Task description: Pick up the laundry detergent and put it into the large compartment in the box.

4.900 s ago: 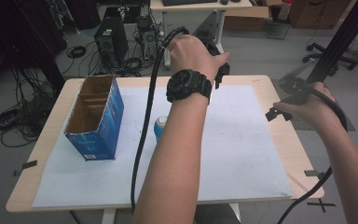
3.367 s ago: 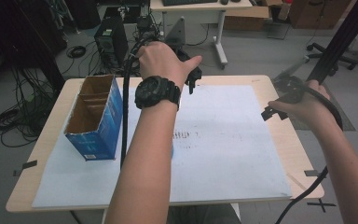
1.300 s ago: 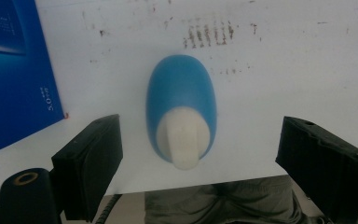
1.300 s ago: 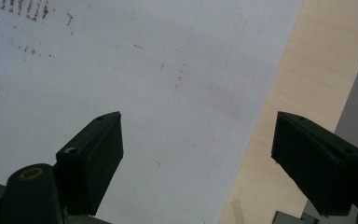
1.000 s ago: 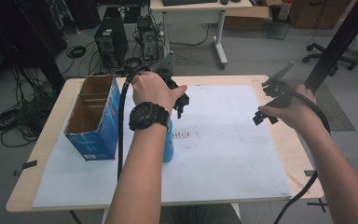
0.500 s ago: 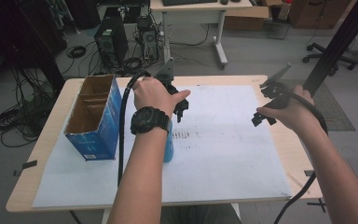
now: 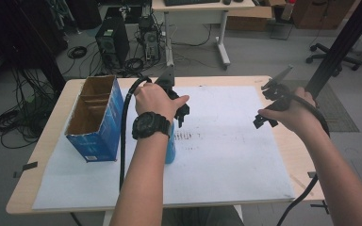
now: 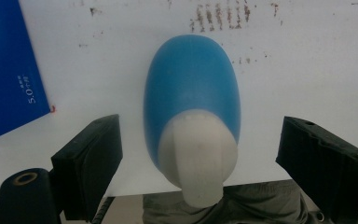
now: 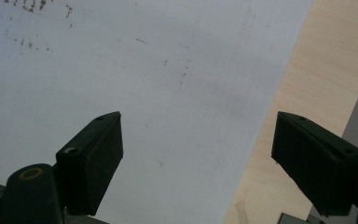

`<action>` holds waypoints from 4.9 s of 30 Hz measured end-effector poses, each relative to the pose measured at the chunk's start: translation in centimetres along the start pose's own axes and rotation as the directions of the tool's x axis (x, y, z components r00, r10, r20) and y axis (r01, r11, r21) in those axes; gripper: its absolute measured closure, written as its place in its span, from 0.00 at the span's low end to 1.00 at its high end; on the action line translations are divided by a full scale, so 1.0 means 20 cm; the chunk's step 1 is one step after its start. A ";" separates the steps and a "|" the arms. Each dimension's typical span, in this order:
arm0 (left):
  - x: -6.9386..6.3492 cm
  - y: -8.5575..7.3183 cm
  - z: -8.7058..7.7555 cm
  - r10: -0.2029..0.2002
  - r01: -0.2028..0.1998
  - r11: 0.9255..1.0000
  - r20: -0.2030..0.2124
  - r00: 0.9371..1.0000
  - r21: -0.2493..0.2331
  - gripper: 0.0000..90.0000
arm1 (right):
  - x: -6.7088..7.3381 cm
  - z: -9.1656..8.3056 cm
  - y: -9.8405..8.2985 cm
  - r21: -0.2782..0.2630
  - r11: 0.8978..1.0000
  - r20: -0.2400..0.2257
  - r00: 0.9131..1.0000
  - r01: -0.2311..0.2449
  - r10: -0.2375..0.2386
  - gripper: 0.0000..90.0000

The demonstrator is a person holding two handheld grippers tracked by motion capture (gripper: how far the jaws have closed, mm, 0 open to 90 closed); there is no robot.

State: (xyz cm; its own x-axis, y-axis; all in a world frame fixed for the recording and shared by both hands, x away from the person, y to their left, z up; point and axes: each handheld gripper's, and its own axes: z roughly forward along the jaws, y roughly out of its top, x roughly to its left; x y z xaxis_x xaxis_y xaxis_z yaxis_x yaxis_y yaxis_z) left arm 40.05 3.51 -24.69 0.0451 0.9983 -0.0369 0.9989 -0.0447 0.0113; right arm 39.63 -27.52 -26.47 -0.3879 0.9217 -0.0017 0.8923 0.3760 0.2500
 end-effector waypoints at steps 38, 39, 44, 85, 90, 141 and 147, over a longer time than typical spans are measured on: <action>-0.01 0.01 0.16 -0.015 0.016 0.999 -0.016 1.000 0.028 0.16 | -0.01 0.05 -0.01 0.010 1.000 -0.012 1.000 -0.005 0.005 0.18; -0.01 0.01 0.17 -0.018 0.018 0.999 -0.016 1.000 0.028 0.16 | -0.01 0.05 -0.01 0.010 1.000 -0.011 1.000 -0.002 0.003 0.18; 0.00 0.01 0.18 -0.038 0.038 0.999 -0.018 0.999 0.031 0.17 | -0.01 0.06 -0.01 0.011 1.000 -0.014 1.000 -0.001 0.001 0.18; -0.01 0.05 0.24 -0.079 0.081 0.996 -0.066 0.995 0.038 0.41 | -0.02 0.11 -0.03 0.019 1.000 -0.023 1.000 0.011 -0.011 0.18; -0.01 0.05 0.24 -0.074 0.077 0.996 -0.065 0.995 0.039 0.42 | -0.02 0.10 -0.03 0.016 1.000 -0.021 1.000 0.013 -0.013 0.18; 0.02 0.06 0.00 -0.053 0.055 0.995 -0.031 0.998 0.077 0.42 | -0.02 0.07 0.00 0.009 1.000 -0.018 1.000 0.016 -0.016 0.18; 0.02 0.07 -0.05 -0.050 0.052 0.995 -0.028 0.998 0.081 0.42 | -0.03 0.06 0.01 0.007 1.000 -0.019 1.000 0.015 -0.015 0.18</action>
State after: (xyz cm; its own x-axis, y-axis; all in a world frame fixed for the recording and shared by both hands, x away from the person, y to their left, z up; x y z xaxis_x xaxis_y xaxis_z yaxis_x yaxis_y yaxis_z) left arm 41.42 3.85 -23.61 -0.0049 0.9999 -0.0092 0.9974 0.0043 -0.0714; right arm 40.25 -27.87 -27.63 -0.4052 0.9141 0.0134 0.8881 0.3901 0.2433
